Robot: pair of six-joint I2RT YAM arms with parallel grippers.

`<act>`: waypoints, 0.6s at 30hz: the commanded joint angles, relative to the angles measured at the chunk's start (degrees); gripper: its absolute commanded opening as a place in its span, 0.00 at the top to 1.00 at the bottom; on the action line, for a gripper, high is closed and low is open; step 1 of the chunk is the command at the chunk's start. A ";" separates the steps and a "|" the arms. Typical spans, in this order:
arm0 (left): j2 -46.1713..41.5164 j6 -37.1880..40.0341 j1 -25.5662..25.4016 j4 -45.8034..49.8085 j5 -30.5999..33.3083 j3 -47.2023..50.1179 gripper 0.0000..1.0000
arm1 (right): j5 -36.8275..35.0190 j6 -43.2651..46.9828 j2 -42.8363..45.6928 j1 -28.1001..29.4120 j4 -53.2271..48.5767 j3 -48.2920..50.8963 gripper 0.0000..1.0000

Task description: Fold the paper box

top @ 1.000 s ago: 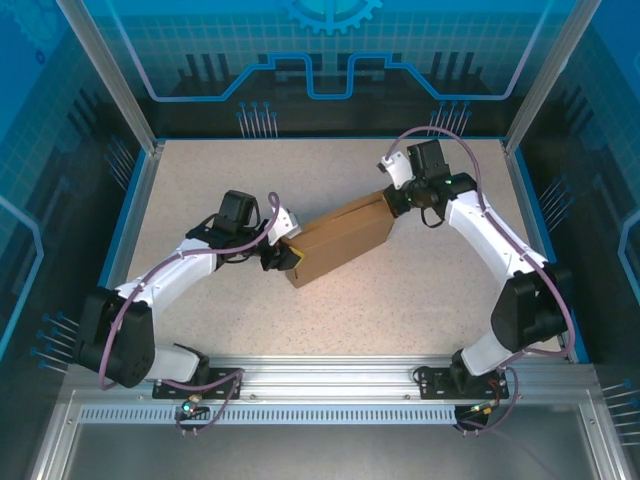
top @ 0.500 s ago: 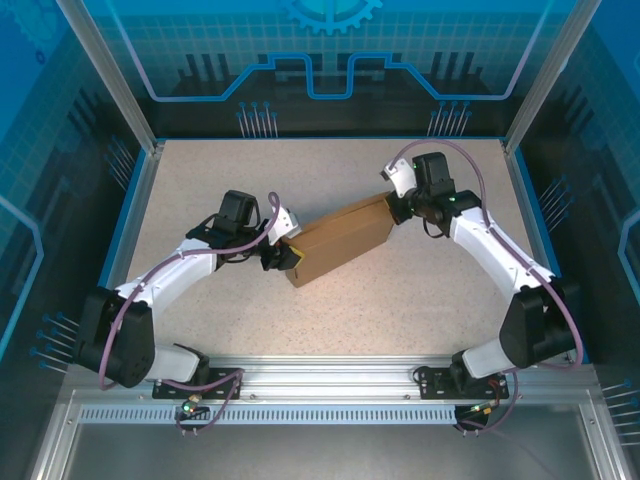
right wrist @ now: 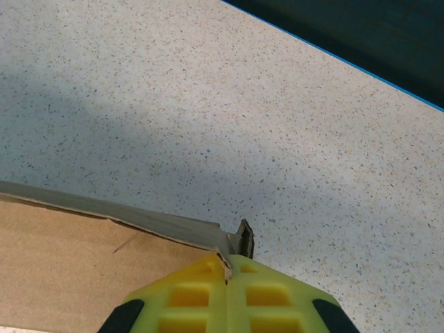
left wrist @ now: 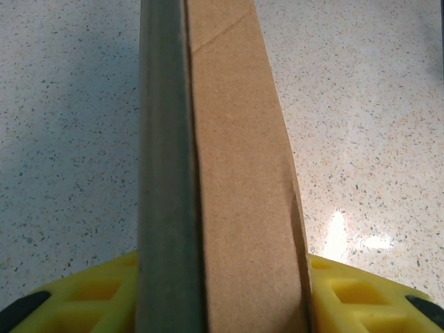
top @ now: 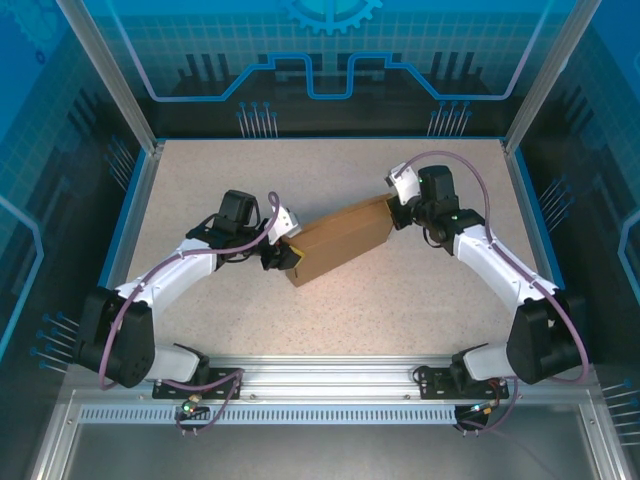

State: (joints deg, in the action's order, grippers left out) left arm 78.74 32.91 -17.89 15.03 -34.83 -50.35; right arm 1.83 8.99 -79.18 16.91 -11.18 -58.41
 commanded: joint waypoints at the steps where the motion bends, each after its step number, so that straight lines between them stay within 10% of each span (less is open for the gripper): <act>1: -1.22 -2.34 0.53 -3.60 2.36 -0.36 0.48 | 1.78 -1.32 -0.23 -0.18 -3.22 1.94 0.97; 18: -5.07 -8.07 0.51 -8.46 4.60 1.62 0.25 | -0.46 -4.69 -0.18 0.67 -5.87 0.42 0.97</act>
State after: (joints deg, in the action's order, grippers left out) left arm 75.48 26.94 -17.78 8.40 -31.03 -49.74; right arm 1.85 5.61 -79.18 16.95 -12.14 -58.08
